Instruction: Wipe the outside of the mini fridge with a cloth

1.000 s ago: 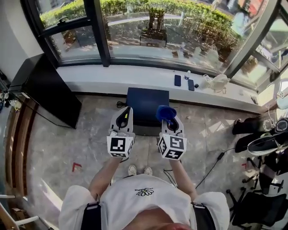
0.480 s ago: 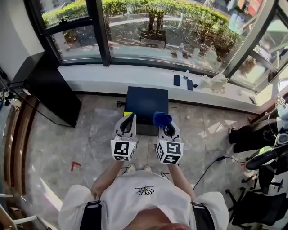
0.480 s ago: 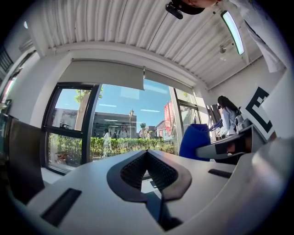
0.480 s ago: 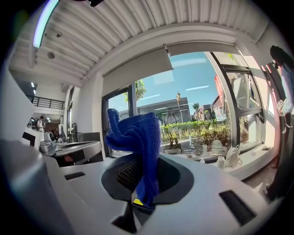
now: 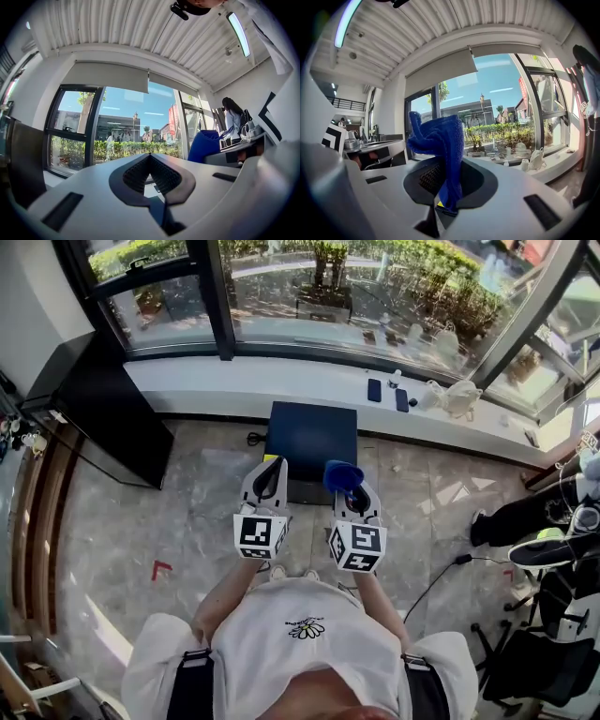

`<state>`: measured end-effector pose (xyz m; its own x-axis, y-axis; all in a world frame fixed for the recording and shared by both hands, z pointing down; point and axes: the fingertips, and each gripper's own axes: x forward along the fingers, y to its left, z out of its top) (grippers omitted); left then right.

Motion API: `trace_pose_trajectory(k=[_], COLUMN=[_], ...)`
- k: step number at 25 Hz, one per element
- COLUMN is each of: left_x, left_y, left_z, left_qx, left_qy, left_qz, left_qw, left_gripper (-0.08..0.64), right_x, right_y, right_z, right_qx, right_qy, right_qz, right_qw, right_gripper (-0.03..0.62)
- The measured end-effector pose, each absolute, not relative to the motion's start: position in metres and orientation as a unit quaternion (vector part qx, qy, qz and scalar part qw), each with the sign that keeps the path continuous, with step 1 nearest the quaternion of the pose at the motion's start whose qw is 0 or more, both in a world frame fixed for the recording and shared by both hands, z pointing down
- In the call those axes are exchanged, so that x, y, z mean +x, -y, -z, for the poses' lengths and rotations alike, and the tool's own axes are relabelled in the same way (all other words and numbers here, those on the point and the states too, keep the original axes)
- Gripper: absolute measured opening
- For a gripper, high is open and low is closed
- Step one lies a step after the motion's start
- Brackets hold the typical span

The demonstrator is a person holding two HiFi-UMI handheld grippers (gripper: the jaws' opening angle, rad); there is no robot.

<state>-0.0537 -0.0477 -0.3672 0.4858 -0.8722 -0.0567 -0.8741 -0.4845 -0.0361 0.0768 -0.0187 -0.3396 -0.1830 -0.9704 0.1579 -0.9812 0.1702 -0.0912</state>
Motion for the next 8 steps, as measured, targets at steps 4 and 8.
trace_pose_trajectory(k=[4,8], left_x=[-0.0571,-0.0600], left_y=[0.0443,0.0425], left_z=[0.3627,0.3623], left_qx=[-0.863,-0.864], left_qy=[-0.505,-0.504], left_qz=[-0.015,-0.013], left_qw=[0.025,0.018], left_gripper=[0.005,0.005], right_x=[0.0722,0.0693], right_y=[0.0174,0.0165], right_z=[0.3372,0.3367], right_qx=[0.640,0.641], right_qy=[0.763,0.761], right_qz=[-0.086,-0.091], right_qw=[0.034,0.035], right_gripper=[0.072,0.072])
